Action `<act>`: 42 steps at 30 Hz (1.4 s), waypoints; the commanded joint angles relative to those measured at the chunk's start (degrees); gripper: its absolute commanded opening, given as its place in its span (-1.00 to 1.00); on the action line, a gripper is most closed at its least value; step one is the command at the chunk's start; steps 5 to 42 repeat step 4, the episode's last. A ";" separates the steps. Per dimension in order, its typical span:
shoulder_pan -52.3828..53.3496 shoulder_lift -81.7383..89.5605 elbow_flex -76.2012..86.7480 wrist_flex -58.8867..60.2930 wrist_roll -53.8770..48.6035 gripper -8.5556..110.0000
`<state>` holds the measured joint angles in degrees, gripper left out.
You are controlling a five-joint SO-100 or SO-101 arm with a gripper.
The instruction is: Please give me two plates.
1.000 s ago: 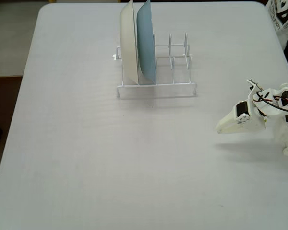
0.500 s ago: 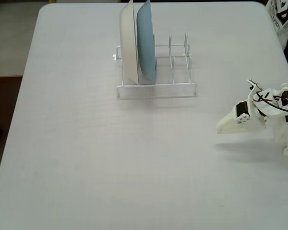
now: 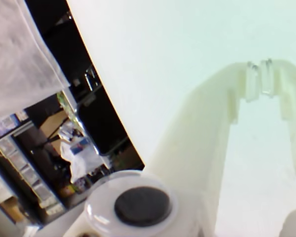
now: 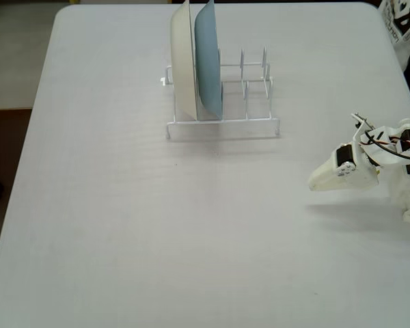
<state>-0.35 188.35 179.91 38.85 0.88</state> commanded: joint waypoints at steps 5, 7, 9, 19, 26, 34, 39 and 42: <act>0.00 1.41 -0.26 0.18 -0.35 -0.86; 0.00 1.41 -0.26 0.18 -0.35 -0.86; 0.00 1.41 -0.26 0.18 -0.35 -0.86; 0.00 1.41 -0.26 0.18 -0.35 -0.86; 0.00 1.41 -0.26 0.18 -0.35 -0.86; 0.00 1.41 -0.26 0.18 -0.35 -0.86; 0.00 1.41 -0.26 0.18 -0.35 -0.86; 0.00 1.41 -0.26 0.18 -0.35 -0.86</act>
